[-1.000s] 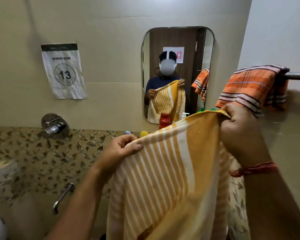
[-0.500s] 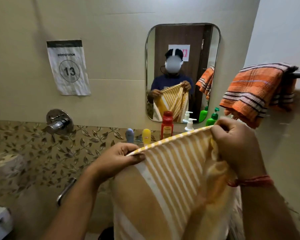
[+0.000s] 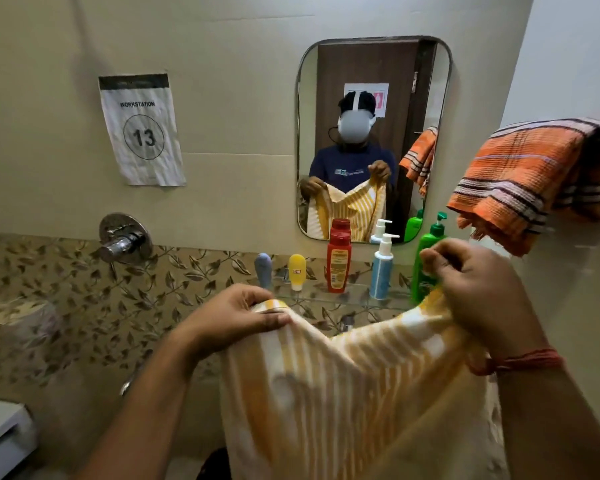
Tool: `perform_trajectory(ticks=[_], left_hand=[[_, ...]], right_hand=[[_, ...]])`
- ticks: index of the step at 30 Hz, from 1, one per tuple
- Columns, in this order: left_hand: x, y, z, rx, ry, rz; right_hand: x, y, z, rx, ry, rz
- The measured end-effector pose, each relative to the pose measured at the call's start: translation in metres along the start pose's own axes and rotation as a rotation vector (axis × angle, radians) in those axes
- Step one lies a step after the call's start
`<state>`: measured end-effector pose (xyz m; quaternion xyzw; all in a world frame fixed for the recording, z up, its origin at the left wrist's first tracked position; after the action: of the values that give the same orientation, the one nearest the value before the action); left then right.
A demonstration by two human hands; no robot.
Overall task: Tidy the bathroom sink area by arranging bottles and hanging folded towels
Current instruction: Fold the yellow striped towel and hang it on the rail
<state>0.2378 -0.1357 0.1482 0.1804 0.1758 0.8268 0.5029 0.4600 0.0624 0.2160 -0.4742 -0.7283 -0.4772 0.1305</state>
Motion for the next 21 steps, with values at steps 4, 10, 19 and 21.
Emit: perform_trajectory(ticks=[4, 10, 19, 21], left_hand=[[0.017, -0.038, 0.037, 0.065, -0.154, -0.122], [0.021, -0.023, 0.017, 0.130, 0.014, -0.179], [0.039, -0.044, 0.047, 0.039, -0.205, -0.029], [0.044, -0.043, 0.050, -0.001, -0.231, -0.048]], right_hand=[[-0.022, -0.066, -0.049, 0.048, 0.158, -0.631], [-0.007, -0.050, -0.005, -0.099, 0.050, -0.286], [-0.010, -0.074, -0.038, 0.003, 0.141, -0.378], [-0.010, -0.080, -0.042, 0.138, 0.158, -0.519]])
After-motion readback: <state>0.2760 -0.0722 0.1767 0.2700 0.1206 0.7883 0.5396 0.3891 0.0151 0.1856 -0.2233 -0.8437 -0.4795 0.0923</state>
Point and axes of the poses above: each hand's wrist, its own x-axis towards the middle knuckle, its own y-axis out of the back of the hand, z = x × y, the point moved 5 cm from there along x, towards the middle knuckle, and after that the axes turned 5 degrees about -x, right-handed, at the moved point
